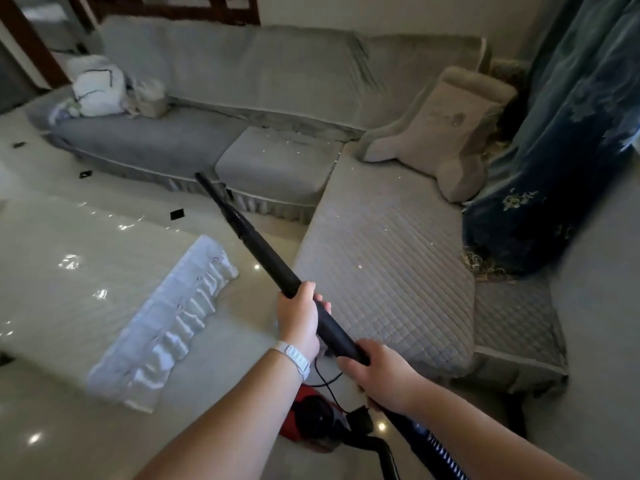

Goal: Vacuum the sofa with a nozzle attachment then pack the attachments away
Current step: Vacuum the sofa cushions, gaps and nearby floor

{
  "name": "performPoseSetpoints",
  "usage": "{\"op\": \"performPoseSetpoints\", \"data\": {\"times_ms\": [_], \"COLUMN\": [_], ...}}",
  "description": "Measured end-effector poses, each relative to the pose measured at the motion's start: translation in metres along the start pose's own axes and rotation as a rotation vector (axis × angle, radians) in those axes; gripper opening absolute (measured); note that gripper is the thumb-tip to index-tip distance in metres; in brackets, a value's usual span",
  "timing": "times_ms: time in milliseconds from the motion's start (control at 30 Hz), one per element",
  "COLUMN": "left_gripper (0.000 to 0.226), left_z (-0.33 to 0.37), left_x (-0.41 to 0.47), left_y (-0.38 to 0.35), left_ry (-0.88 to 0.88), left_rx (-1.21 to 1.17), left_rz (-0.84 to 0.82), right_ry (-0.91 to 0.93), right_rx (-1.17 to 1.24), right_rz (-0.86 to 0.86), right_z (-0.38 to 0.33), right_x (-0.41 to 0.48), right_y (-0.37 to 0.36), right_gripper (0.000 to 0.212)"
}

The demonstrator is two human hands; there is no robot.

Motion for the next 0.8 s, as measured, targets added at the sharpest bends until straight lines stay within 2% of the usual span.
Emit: {"op": "performPoseSetpoints", "data": {"times_ms": [167, 400, 633, 800], "left_gripper": [0.012, 0.015, 0.013, 0.01], "left_z": [0.054, 0.135, 0.183, 0.206], "left_x": [0.067, 0.174, 0.223, 0.254], "left_y": [0.113, 0.25, 0.306, 0.324], "left_ry": [0.001, -0.011, 0.017, 0.002], "left_rx": [-0.079, -0.086, -0.134, -0.155], "left_rz": [0.113, 0.139, 0.1, 0.099], "right_ry": [0.033, 0.011, -0.016, -0.013], "right_rx": [-0.111, -0.206, -0.208, -0.157], "right_rz": [-0.093, -0.062, -0.066, -0.138], "right_z": [-0.085, -0.207, -0.275, -0.308], "right_x": [0.035, 0.079, 0.098, 0.115], "right_y": [-0.106, -0.252, -0.309, -0.331], "right_gripper": [0.023, 0.029, 0.024, 0.023]}}
Point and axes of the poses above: each hand's wrist, its own x-axis towards the middle knuckle, its own y-axis out of the back of the hand, z = x × y, the point moved 10 cm from there along x, towards the middle knuckle, and after that the axes turned 13 degrees about -y, right-handed, at the moved point
